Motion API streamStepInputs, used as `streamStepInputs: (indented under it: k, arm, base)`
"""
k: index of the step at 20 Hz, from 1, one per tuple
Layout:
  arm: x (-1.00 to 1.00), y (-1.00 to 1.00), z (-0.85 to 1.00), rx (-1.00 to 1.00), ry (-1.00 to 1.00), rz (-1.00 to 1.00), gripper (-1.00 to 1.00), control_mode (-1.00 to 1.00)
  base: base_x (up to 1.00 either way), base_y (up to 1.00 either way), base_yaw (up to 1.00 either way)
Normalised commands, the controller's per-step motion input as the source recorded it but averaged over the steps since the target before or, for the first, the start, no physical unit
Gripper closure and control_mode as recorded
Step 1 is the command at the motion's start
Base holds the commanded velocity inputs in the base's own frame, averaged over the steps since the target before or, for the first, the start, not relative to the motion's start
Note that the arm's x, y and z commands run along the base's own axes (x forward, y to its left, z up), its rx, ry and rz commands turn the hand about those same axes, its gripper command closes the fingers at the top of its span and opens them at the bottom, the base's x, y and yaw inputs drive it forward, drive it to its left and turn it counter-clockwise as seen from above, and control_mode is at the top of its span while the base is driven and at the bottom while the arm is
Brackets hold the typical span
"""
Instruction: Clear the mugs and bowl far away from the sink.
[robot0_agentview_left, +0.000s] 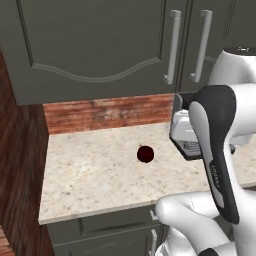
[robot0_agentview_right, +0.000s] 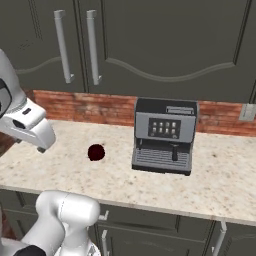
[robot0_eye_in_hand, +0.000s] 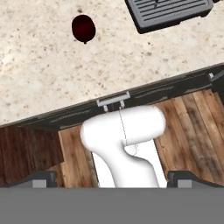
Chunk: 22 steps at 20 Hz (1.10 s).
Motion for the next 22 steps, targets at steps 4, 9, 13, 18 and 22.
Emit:
streamStepInputs:
  k: [4, 9, 13, 18, 22]
  arm:
    - [-0.14, -0.12, -0.03, 0.07, -0.01, 0.02, -1.0, -1.0]
    - [-0.05, -0.07, -0.04, 0.04, -0.01, 0.05, -1.0, -1.0]
    - [0.0, 0.0, 0.0, 0.0, -0.01, 0.04, -1.0, -1.0]
    - [-0.01, -0.19, 0.0, 0.0, 0.0, 0.01, -1.0, 1.0]
    - [0.0, 0.0, 0.0, 0.0, 0.0, 0.0, -1.0, 1.0]
  base:
    - [0.0, 0.0, 0.0]
    - [0.0, 0.0, 0.0]
    - [0.0, 0.0, 0.0]
    - [-0.02, -0.34, -0.04]
    - [-0.1, -0.96, -0.18]
